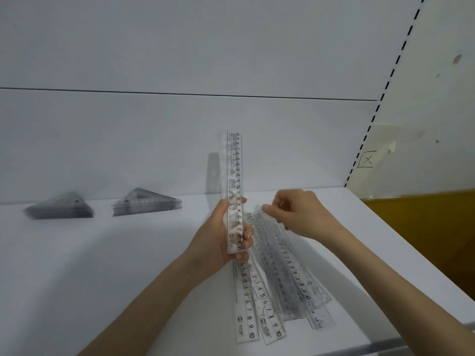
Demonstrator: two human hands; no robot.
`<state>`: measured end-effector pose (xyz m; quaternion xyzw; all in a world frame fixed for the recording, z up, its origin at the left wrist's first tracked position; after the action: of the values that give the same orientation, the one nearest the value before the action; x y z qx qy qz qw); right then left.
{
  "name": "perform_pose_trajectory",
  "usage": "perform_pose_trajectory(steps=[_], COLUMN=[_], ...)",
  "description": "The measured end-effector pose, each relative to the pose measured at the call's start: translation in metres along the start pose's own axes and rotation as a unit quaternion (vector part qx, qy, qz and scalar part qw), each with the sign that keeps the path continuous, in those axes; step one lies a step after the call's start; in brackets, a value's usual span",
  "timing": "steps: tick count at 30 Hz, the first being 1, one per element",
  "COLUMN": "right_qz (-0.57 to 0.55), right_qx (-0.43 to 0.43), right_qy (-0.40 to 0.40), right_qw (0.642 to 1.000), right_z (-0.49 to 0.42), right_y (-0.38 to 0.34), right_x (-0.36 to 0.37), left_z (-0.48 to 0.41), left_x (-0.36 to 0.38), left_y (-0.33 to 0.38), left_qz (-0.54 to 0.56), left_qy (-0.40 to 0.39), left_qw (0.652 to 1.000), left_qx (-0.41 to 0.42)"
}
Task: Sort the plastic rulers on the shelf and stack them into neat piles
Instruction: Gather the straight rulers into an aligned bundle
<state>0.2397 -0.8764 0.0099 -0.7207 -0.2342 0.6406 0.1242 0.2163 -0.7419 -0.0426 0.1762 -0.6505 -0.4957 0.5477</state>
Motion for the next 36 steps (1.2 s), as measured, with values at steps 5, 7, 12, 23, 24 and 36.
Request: perform_pose_trajectory(steps=[5,7,12,23,24,36], right_qz=[0.099,0.076,-0.027,-0.274,-0.303,-0.579], right_qx=[0.085,0.097,0.143,0.182,0.178,0.063], right_qy=[-0.146,-0.147,-0.133,-0.142,-0.134,-0.063], right_qw=[0.981,0.981,0.980,0.933,0.927,0.810], right_z=[0.022,0.027,0.030,0.036,0.036,0.021], right_y=[0.040,0.043,0.060,0.072,0.070,0.019], right_x=[0.032,0.032,0.022,0.017,0.014,-0.002], left_z=[-0.004,-0.006,-0.005,-0.004,-0.004,-0.002], left_x=[-0.005,-0.009,-0.009,-0.010,-0.010,-0.006], left_y=[0.000,-0.003,-0.004,-0.001,-0.001,0.001], left_qz=[0.000,-0.007,-0.016,-0.005,-0.003,-0.005], left_qy=[0.016,0.027,0.028,0.033,0.034,0.043], left_qw=[1.000,1.000,0.999,0.999,0.999,0.999], left_qx=[0.010,0.011,0.008,0.016,0.016,0.019])
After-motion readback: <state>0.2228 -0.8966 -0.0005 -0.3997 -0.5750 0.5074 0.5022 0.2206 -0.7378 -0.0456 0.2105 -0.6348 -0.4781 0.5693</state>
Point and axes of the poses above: each hand's wrist, its own z-axis away from the middle knuckle, its own x-axis out of the palm, y = z × x, the point moved 8 cm from there along -z, towards the middle knuckle, and after that the axes turned 6 degrees about z, right-handed, at the moved point
